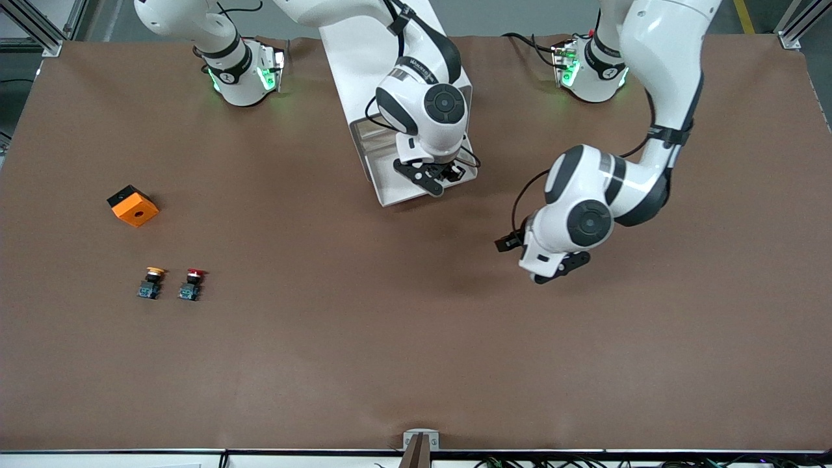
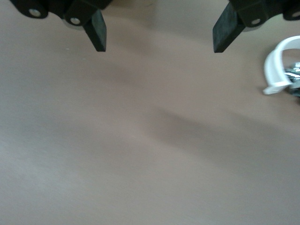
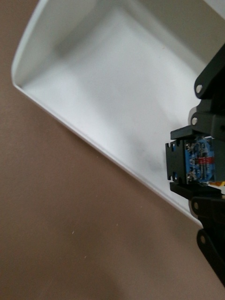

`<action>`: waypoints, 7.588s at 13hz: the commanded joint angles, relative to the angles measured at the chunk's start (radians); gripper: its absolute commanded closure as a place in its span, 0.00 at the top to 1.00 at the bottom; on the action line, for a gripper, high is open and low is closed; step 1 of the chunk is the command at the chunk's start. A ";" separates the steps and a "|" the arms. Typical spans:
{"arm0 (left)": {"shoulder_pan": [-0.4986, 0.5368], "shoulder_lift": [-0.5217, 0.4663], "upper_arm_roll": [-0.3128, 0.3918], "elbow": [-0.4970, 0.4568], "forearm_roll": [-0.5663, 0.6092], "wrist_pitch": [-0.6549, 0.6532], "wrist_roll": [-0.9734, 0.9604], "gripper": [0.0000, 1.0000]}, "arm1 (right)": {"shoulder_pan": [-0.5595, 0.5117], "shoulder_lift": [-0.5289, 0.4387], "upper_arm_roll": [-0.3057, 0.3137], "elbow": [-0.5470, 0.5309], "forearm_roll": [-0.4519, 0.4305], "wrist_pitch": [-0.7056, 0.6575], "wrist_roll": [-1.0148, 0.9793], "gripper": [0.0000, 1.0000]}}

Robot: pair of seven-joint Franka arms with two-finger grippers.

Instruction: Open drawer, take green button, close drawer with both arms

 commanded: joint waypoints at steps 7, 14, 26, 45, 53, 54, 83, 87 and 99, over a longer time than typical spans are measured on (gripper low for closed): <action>-0.188 0.072 0.002 -0.059 0.006 0.255 -0.131 1.00 | -0.319 -0.059 -0.003 0.087 0.011 -0.151 -0.561 0.00; -0.345 0.060 0.000 -0.131 0.006 0.351 -0.191 1.00 | -0.571 -0.111 -0.006 0.075 0.006 -0.220 -0.895 0.00; -0.492 0.035 -0.052 -0.205 0.004 0.351 -0.352 1.00 | -0.807 -0.082 -0.006 -0.008 -0.019 -0.055 -1.231 0.00; -0.405 0.040 -0.081 -0.145 -0.126 0.253 -0.297 1.00 | -0.861 -0.024 -0.006 -0.295 -0.115 0.362 -1.306 0.00; -0.394 0.032 -0.097 -0.117 -0.257 0.176 -0.295 1.00 | -0.902 -0.012 -0.004 -0.335 -0.123 0.404 -1.305 0.00; -0.368 0.032 -0.092 -0.090 -0.246 0.153 -0.297 1.00 | -0.902 -0.012 -0.004 -0.335 -0.123 0.401 -1.305 0.00; 0.424 -0.560 -0.046 0.125 0.193 -0.519 0.595 1.00 | -0.913 -0.186 -0.006 -0.061 -0.123 -0.230 -1.352 1.00; 0.418 -0.658 -0.018 0.030 0.190 -0.519 0.709 1.00 | -0.967 -0.277 -0.006 -0.011 -0.155 -0.390 -1.487 1.00; 0.424 -0.638 -0.018 0.041 0.190 -0.521 0.708 1.00 | -1.030 -0.411 -0.009 0.097 -0.219 -0.591 -1.553 1.00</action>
